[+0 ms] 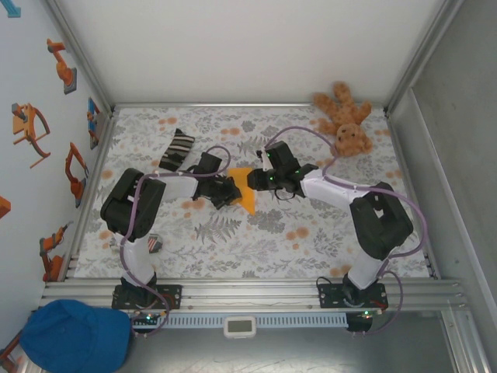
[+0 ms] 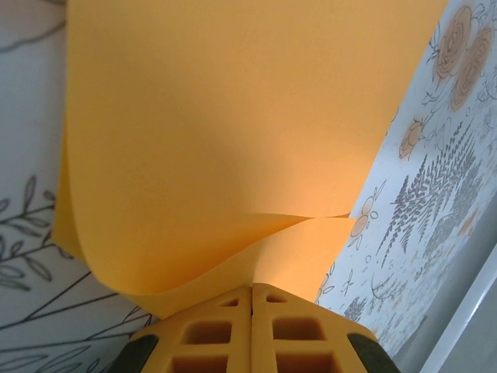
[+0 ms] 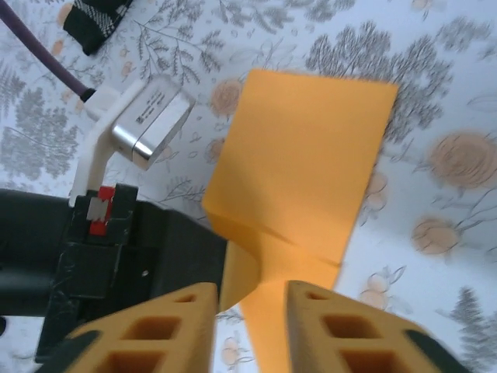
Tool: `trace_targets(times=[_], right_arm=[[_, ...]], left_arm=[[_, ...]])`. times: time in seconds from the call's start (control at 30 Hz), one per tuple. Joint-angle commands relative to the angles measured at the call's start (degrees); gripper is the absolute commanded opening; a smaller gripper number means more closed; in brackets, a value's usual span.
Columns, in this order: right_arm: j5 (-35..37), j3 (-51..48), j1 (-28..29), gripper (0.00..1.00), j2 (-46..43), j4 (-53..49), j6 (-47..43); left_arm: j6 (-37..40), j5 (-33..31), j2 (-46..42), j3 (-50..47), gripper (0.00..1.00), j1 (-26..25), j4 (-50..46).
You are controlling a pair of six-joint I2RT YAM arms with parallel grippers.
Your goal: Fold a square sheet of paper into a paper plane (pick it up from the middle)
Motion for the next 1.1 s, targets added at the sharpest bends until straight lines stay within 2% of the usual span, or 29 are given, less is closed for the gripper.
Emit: trace_targets(times=[0.0, 0.13, 0.23, 0.73, 1.07], right_arm=[[-6.97, 1.55, -0.30, 0.19, 3.64, -2.69, 2.93], [-11.62, 1.00, -0.21, 0.06, 6.40, -0.46, 3.79], [-12.85, 1.16, 0.04, 0.00, 7.54, -1.13, 2.69], [-12.35, 3.60, 1.90, 0.00, 13.20, -5.70, -1.35], [-11.33, 2.40, 1.90, 0.00, 13.17, -8.93, -3.61]], left_arm=[[-1.55, -7.49, 3.23, -1.55, 0.00, 0.61, -6.51], [-2.17, -7.61, 3.26, -1.87, 0.00, 0.88, -6.13], [-2.29, -7.56, 3.37, -1.62, 0.00, 0.87, -6.15], [-1.98, -6.81, 4.40, -1.24, 0.00, 0.95, -6.76], [-1.63, -7.37, 4.53, -1.47, 0.00, 1.58, -7.60]])
